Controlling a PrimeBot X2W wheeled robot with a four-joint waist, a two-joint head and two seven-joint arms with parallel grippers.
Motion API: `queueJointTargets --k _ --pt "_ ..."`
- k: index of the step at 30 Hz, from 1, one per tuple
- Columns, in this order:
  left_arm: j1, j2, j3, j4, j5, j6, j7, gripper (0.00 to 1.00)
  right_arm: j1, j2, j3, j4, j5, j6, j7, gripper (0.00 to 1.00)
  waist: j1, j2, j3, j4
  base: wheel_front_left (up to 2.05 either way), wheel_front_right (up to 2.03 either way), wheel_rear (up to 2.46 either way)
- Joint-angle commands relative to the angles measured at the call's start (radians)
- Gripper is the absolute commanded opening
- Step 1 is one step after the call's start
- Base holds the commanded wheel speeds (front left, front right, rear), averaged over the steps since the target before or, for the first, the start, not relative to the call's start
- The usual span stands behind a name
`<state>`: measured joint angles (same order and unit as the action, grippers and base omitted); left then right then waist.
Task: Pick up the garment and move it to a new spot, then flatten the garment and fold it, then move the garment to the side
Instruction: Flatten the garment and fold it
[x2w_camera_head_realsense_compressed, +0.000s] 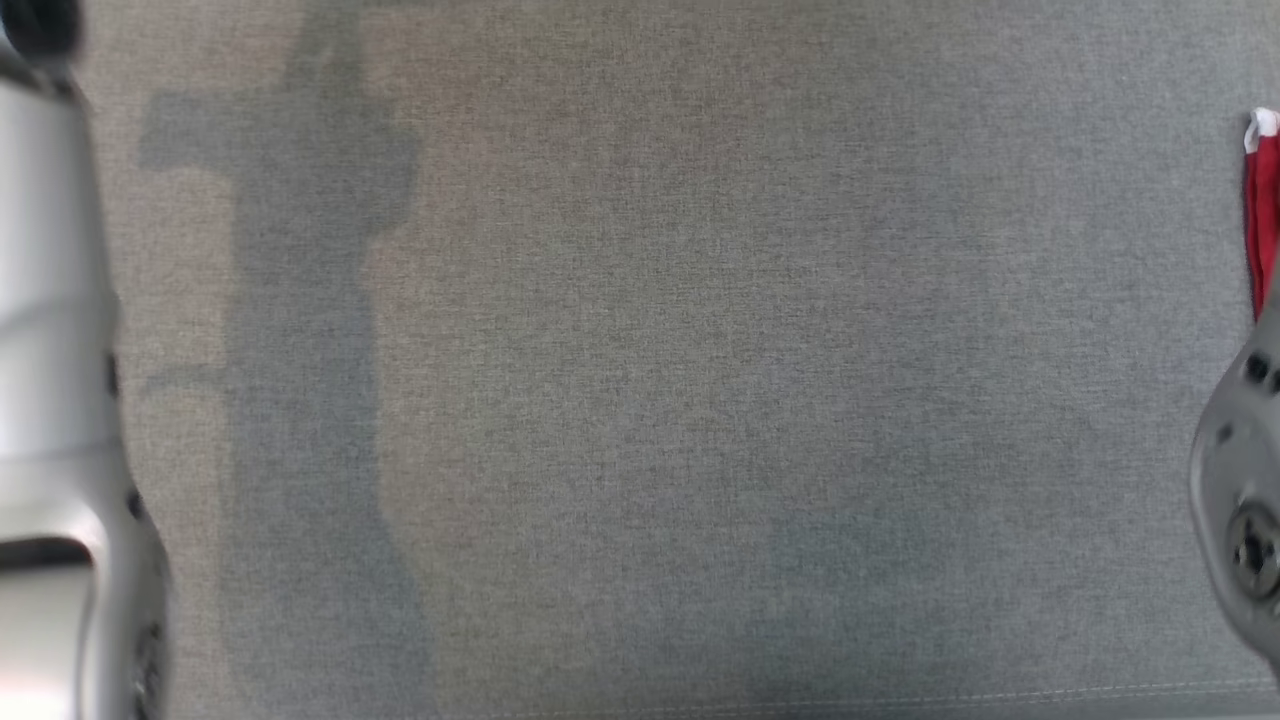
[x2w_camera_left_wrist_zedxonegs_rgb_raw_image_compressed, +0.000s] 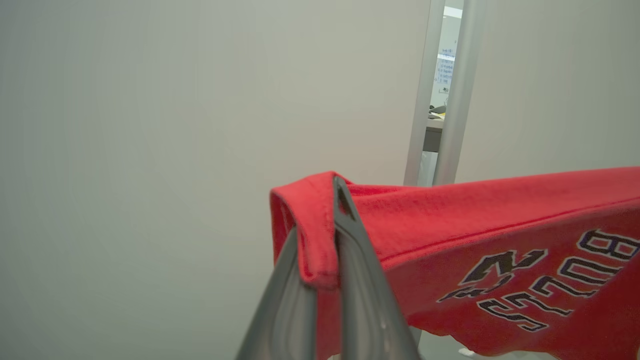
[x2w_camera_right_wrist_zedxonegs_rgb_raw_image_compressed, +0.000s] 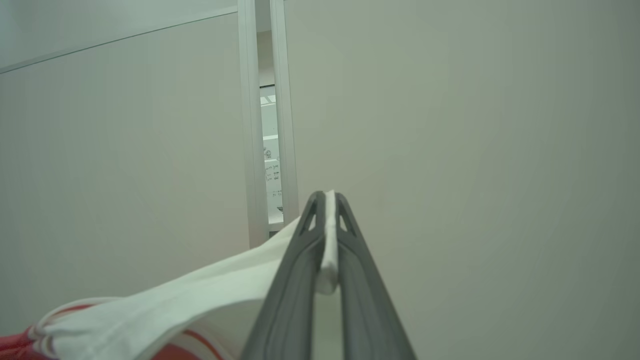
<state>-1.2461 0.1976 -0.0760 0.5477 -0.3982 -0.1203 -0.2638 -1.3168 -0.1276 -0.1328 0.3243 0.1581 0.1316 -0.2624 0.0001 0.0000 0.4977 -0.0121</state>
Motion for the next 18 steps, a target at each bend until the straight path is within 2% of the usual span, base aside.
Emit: queueJointTargets --k 1,10,14,18 --pt "0.053 -0.008 0.015 0.017 -0.005 -0.003 0.0 0.0 0.054 -0.005 0.004 -0.013 0.021 -0.002 -0.003 0.0 -0.0001 0.0 0.01 -0.006 0.0 0.0 0.0" --pt "0.482 -0.09 0.052 0.133 -0.012 -0.011 0.0 0.0 0.567 0.017 0.078 -0.092 0.142 -0.002 -0.003 0.0 -0.0001 0.0 -0.019 -0.028 0.0 0.0 0.0" --pt "0.639 -0.107 0.083 0.143 -0.022 -0.009 0.0 0.0 0.795 0.039 0.101 -0.117 0.198 -0.002 -0.004 0.0 -0.0001 0.0 -0.063 -0.049 0.0 0.0 0.0" --pt "0.769 -0.128 0.128 0.131 -0.032 -0.009 0.001 0.0 0.96 0.039 0.126 -0.126 0.24 -0.002 -0.004 0.0 -0.0001 0.0 -0.117 -0.068 0.0 0.0 0.0"
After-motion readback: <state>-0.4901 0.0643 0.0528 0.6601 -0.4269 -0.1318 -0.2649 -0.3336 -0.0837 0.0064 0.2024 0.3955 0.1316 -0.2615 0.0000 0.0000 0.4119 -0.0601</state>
